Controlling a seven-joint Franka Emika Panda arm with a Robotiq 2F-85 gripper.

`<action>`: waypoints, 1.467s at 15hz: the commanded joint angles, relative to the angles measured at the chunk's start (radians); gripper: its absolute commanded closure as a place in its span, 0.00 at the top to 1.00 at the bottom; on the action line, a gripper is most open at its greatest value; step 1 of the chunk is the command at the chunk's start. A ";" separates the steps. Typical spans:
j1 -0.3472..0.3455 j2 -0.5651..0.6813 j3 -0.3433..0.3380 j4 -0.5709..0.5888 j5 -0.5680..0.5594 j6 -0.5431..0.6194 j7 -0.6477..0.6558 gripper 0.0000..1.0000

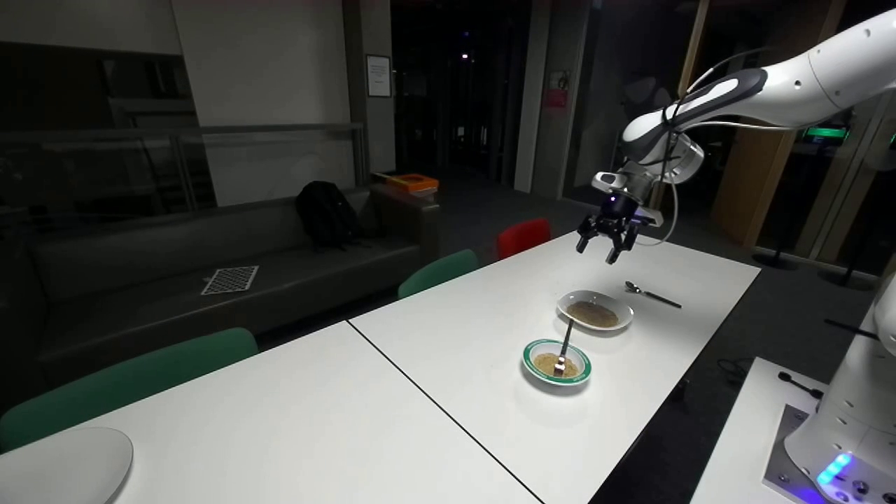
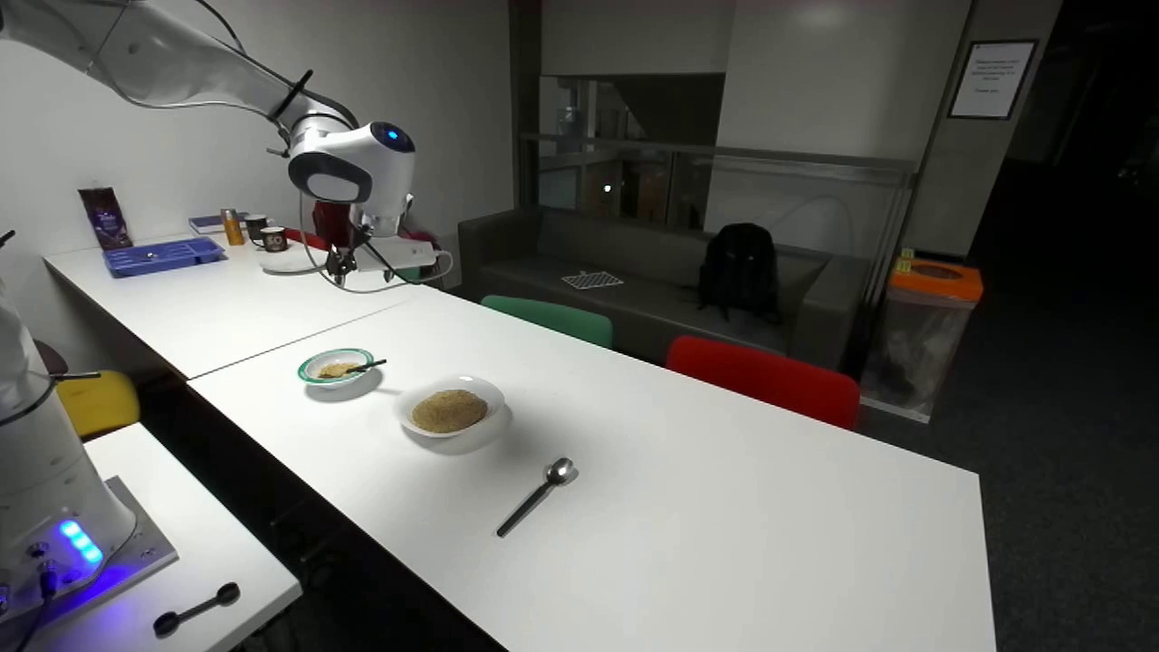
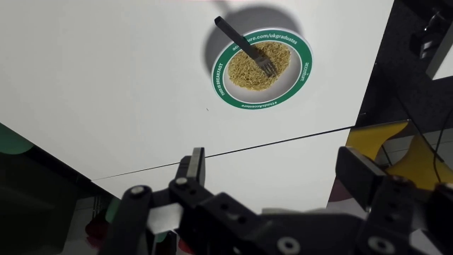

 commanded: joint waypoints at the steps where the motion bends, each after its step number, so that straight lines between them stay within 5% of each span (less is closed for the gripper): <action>1: -0.010 0.005 0.008 -0.005 0.022 0.016 -0.046 1.00; 22: -0.008 0.094 0.041 0.013 -0.027 0.056 -0.026 1.00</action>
